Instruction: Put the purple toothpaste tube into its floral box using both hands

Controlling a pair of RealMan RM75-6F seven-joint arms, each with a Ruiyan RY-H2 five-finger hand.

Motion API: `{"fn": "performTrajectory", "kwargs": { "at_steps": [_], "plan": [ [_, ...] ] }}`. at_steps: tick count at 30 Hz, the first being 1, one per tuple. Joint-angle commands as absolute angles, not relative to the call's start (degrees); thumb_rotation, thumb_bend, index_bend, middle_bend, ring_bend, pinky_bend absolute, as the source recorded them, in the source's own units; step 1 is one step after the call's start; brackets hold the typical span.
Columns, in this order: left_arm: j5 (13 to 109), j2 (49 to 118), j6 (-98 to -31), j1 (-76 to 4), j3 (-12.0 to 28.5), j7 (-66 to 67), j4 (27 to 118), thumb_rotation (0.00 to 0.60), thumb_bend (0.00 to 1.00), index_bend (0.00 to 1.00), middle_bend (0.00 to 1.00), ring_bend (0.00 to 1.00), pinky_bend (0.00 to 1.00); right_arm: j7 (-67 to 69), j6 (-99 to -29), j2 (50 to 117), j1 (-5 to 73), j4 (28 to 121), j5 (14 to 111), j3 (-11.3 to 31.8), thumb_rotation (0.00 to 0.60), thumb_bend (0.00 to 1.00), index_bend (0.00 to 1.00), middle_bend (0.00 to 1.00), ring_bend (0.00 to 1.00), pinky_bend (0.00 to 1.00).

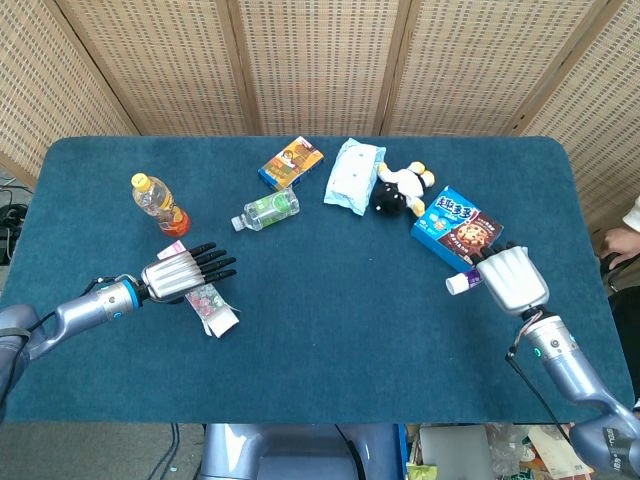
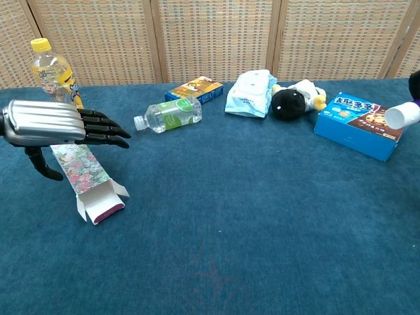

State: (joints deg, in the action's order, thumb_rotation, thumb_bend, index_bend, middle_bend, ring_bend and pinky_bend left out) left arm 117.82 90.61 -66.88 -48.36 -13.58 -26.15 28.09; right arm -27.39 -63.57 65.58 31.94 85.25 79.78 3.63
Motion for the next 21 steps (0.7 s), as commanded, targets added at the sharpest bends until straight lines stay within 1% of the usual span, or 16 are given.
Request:
{"fn": "performTrajectory", "kwargs": {
  "at_steps": [1,4,6,7,9,10,12,14,16,18,21],
  "plan": [
    [117.33,91.76,-66.17,-48.52,-14.79,-26.54,26.24,0.6,0.2,0.0,0.0,0.0,0.09,-27.35,-63.72,65.44,31.67,85.24,79.78,3.65,0.6,0.59,0.69,0.64,0.54,0.53],
    [117.23,92.67,-65.75,-48.4,-15.88,-26.77,24.59,0.6,0.2,0.0,0.0,0.02,0.11,-27.28,-63.96,65.17,31.29,85.16,79.86,3.59,0.6,0.59,0.69,0.64,0.54,0.53],
    [117.06,93.39,-66.03,-48.24,-16.51,-27.36,23.63,0.6,0.2,0.02,0.01,0.05,0.15,-27.09,-64.16,65.04,31.06,85.09,79.9,3.65,0.6,0.59,0.69,0.64,0.54,0.53],
    [116.95,93.8,-66.16,-48.13,-16.87,-27.9,23.2,0.6,0.2,0.06,0.04,0.08,0.19,-26.91,-64.3,64.98,30.92,85.04,79.88,3.73,0.6,0.59,0.69,0.64,0.54,0.53],
    [116.99,94.48,-65.87,-48.13,-17.71,-28.65,22.59,0.6,0.22,0.18,0.14,0.16,0.3,-26.62,-64.57,64.9,30.68,84.97,79.96,3.82,0.6,0.59,0.69,0.64,0.54,0.53],
    [116.95,94.72,-65.82,-48.15,-17.98,-28.91,22.46,0.6,0.23,0.22,0.17,0.19,0.33,-26.54,-64.64,64.89,30.6,84.91,80.02,3.82,0.6,0.59,0.69,0.64,0.54,0.53],
    [116.62,95.19,-66.18,-48.07,-18.24,-28.99,22.21,0.6,0.3,0.32,0.28,0.27,0.4,-26.51,-64.85,64.91,30.43,84.79,80.26,3.82,0.6,0.59,0.69,0.64,0.54,0.53],
    [116.02,95.59,-66.84,-47.85,-18.04,-28.7,21.98,0.6,0.34,0.41,0.38,0.35,0.45,-26.49,-65.04,64.97,30.3,84.67,80.49,3.82,0.6,0.59,0.69,0.64,0.54,0.53],
    [115.47,95.87,-67.46,-47.68,-17.8,-28.47,21.81,0.6,0.35,0.49,0.44,0.41,0.5,-26.41,-65.23,65.04,30.22,84.62,80.63,3.91,0.6,0.59,0.69,0.64,0.54,0.53],
    [113.94,96.02,-68.23,-47.54,-16.84,-29.38,22.3,0.6,0.37,0.54,0.49,0.45,0.53,-26.43,-65.67,65.14,30.15,84.56,80.92,4.16,0.6,0.59,0.69,0.64,0.54,0.53],
    [111.89,95.93,-69.52,-47.6,-15.25,-30.96,23.38,0.6,0.39,0.56,0.5,0.46,0.54,-26.84,-66.38,65.22,30.18,84.45,81.49,4.5,0.6,0.59,0.69,0.64,0.54,0.53]
  ]
}}
